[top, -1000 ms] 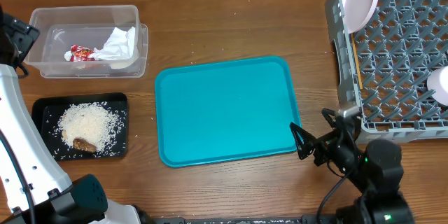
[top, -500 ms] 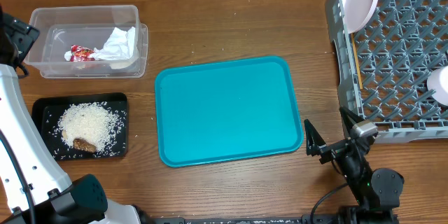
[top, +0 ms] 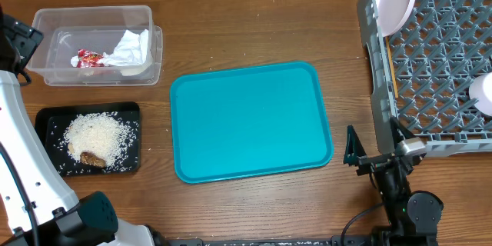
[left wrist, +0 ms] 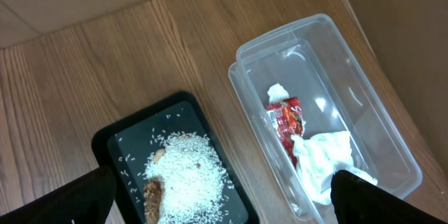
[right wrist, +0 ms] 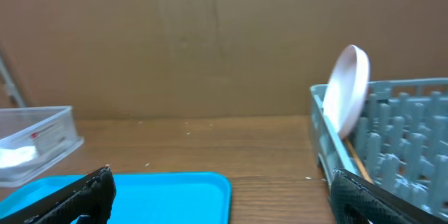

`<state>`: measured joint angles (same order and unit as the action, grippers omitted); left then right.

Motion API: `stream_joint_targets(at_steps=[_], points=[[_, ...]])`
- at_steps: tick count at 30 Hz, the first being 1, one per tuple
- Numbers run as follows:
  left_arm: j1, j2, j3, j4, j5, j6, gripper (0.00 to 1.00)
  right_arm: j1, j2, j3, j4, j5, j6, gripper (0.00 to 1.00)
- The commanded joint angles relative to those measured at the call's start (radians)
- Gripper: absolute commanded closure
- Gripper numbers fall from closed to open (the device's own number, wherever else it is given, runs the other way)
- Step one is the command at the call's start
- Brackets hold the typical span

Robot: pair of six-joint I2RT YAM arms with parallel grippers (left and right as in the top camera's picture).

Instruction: Sort waste into correct bins and load items into the dishwasher

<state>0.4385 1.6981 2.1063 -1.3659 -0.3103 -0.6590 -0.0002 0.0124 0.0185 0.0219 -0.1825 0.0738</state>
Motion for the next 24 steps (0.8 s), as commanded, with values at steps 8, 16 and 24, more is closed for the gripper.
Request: stream_joint_targets(at_steps=[8, 16, 24], points=[[-0.002, 0.008, 0.004, 0.001, -0.011, -0.018, 0.00, -0.006, -0.010, -0.011, -0.099, 0.093, -0.004, 0.00], [-0.002, 0.008, 0.004, 0.001, -0.011, -0.018, 0.00, -0.007, -0.010, -0.011, -0.099, 0.092, -0.003, 0.00], [-0.002, 0.008, 0.004, 0.001, -0.010, -0.018, 0.00, -0.007, -0.010, -0.011, -0.099, 0.092, -0.003, 0.00]])
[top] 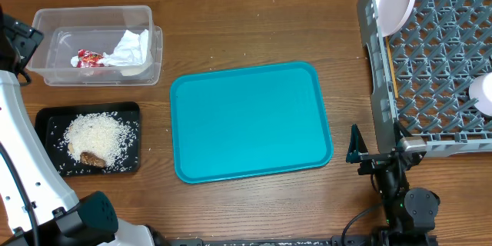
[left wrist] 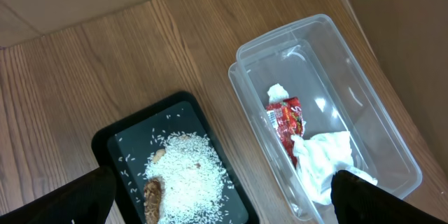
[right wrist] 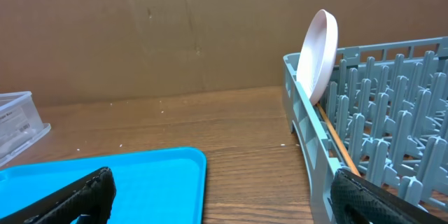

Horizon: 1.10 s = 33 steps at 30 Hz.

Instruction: Sort waste into correct bins and load items into the dishwasher

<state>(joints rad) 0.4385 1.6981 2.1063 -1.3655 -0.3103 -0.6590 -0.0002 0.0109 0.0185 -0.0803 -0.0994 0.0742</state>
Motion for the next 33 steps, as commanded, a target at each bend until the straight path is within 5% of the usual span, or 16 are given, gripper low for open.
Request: stream_joint_targets(at_steps=[1, 29, 33], points=[[-0.002, 0.008, 0.004, 0.001, -0.010, -0.018, 0.00, -0.007, -0.008, -0.011, 0.003, 0.009, -0.003, 0.00], [-0.002, 0.009, 0.004, 0.001, -0.011, -0.017, 0.00, -0.007, -0.008, -0.011, 0.003, 0.009, -0.003, 0.00], [0.000, 0.003, 0.004, -0.038, -0.023, 0.062, 0.00, -0.007, -0.008, -0.011, 0.003, 0.009, -0.003, 0.00]])
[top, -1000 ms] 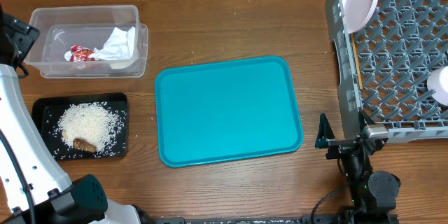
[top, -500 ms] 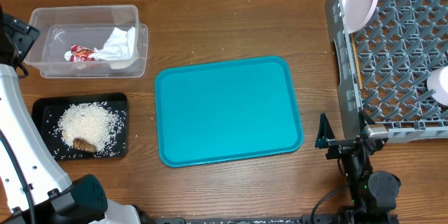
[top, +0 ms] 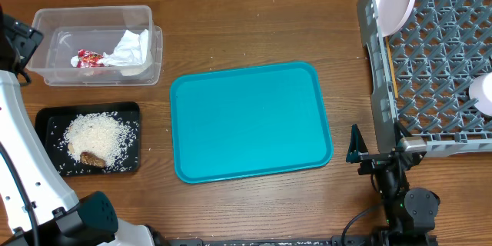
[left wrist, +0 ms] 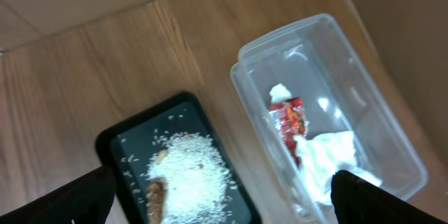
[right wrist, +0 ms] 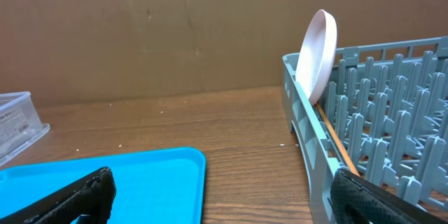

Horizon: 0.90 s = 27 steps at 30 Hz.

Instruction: Sort waste into correct bins and load items into the dishwasher

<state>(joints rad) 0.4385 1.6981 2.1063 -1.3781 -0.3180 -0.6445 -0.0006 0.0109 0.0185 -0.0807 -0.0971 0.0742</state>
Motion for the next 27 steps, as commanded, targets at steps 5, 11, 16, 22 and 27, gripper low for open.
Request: stream_joint_targets(at_steps=[5, 11, 16, 22, 27], points=[[-0.001, 0.002, 0.004, -0.154, 0.089, 0.046, 0.00, -0.006, -0.008, -0.011, 0.004, 0.007, -0.003, 0.00], [-0.015, -0.004, 0.004, -0.261, 0.161, 0.047, 0.00, -0.006, -0.008, -0.011, 0.004, 0.007, -0.003, 0.00], [-0.085, -0.054, -0.027, -0.309, 0.139, 0.068, 0.00, -0.006, -0.008, -0.011, 0.004, 0.007, -0.004, 0.00], [-0.205, -0.202, -0.219, -0.223, 0.051, 0.007, 0.00, -0.006, -0.008, -0.011, 0.004, 0.007, -0.003, 0.00], [-0.293, -0.391, -0.550, -0.044, 0.045, -0.007, 0.00, -0.006, -0.008, -0.011, 0.004, 0.007, -0.004, 0.00]])
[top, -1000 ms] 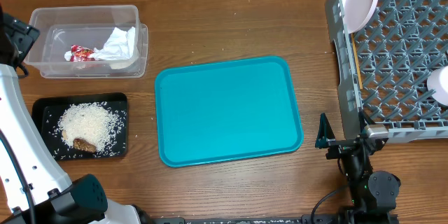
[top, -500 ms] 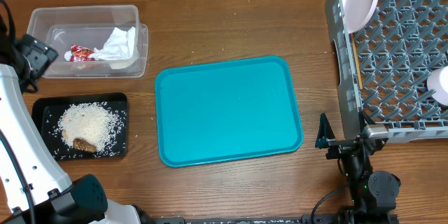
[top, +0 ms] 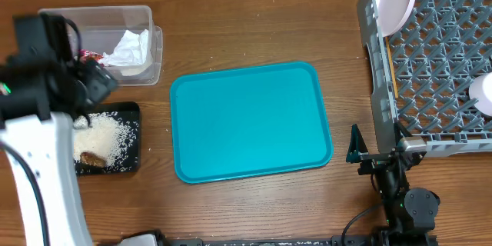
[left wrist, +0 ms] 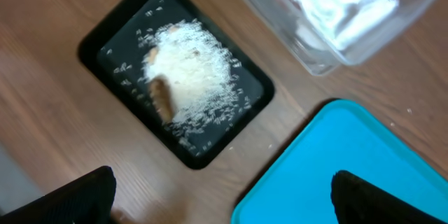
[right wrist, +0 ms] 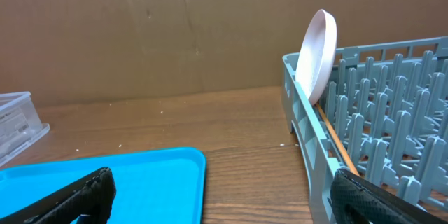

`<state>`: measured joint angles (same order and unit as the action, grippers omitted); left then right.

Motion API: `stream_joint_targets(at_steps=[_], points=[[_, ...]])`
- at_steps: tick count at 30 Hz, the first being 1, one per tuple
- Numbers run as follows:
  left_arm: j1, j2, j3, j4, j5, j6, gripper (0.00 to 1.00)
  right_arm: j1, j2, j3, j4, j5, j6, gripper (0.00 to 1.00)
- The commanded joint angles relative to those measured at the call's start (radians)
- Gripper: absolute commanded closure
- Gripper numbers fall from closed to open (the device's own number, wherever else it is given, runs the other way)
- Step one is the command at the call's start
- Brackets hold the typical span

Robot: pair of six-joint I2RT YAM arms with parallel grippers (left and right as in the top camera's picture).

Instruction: Sort waste into correct bins and load items into the dishwasher

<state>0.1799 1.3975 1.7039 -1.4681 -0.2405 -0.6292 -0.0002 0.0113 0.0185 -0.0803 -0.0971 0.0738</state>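
The teal tray (top: 250,119) lies bare at the table's middle. A clear bin (top: 100,42) at the back left holds a red wrapper (top: 91,56) and white tissue (top: 129,46). In front of the bin, a black tray (left wrist: 178,105) carries rice and a brown scrap. A grey-blue dish rack (top: 434,61) on the right holds a pink plate (top: 396,0) upright. My left gripper (left wrist: 224,199) hangs open and empty above the wood between the black tray and the teal tray. By the rack's near corner my right gripper (right wrist: 224,199) stands open and empty.
A white round item (top: 484,92) sits in the rack at the right edge. A cardboard wall (right wrist: 175,35) closes the far side of the table. My left arm (top: 46,123) covers part of the black tray from above.
My left arm has swung in from the table's left edge. Its camera now looks at the black tray, a corner of the bin and a corner of the teal tray. The right arm has not moved.
At first my left gripper hung open above the bin and black tray, at the far left. My right gripper stood open near the rack. The right wrist then turned slightly toward the rack and stayed. The left arm shifted a little, and is now near the teal tray.
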Motion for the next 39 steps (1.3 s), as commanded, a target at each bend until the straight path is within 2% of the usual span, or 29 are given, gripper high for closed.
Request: stream_joint_targets(at_steps=[1, 7, 13, 18, 22, 26, 29, 32, 39], points=[[-0.046, -0.132, -0.222, 0.093, -0.032, -0.022, 0.00, -0.007, -0.008, -0.011, 0.003, 0.007, -0.003, 0.00], [-0.080, -0.400, -0.644, 0.410, -0.029, -0.022, 0.00, -0.007, -0.008, -0.011, 0.003, 0.007, -0.003, 0.00], [-0.091, -0.639, -0.907, 0.452, -0.029, -0.022, 0.00, -0.007, -0.008, -0.011, 0.003, 0.007, -0.003, 0.00], [-0.097, -0.687, -1.033, 0.554, -0.014, -0.058, 0.00, -0.007, -0.008, -0.011, 0.003, 0.007, -0.003, 0.00], [-0.103, -0.687, -1.144, 0.760, 0.090, 0.069, 0.00, -0.007, -0.008, -0.011, 0.003, 0.007, -0.003, 0.00], [-0.149, -0.706, -1.295, 1.102, 0.292, 0.285, 0.00, -0.007, -0.008, -0.011, 0.003, 0.007, -0.003, 0.00], [-0.175, -0.774, -1.404, 1.257, 0.342, 0.316, 0.00, -0.007, -0.008, -0.011, 0.003, 0.007, -0.003, 0.00], [-0.182, -0.861, -1.486, 1.321, 0.341, 0.317, 0.00, -0.007, -0.008, -0.011, 0.003, 0.007, -0.003, 0.00], [-0.182, -1.080, -1.600, 1.343, 0.334, 0.317, 0.00, -0.007, -0.008, -0.011, 0.003, 0.007, -0.003, 0.00]])
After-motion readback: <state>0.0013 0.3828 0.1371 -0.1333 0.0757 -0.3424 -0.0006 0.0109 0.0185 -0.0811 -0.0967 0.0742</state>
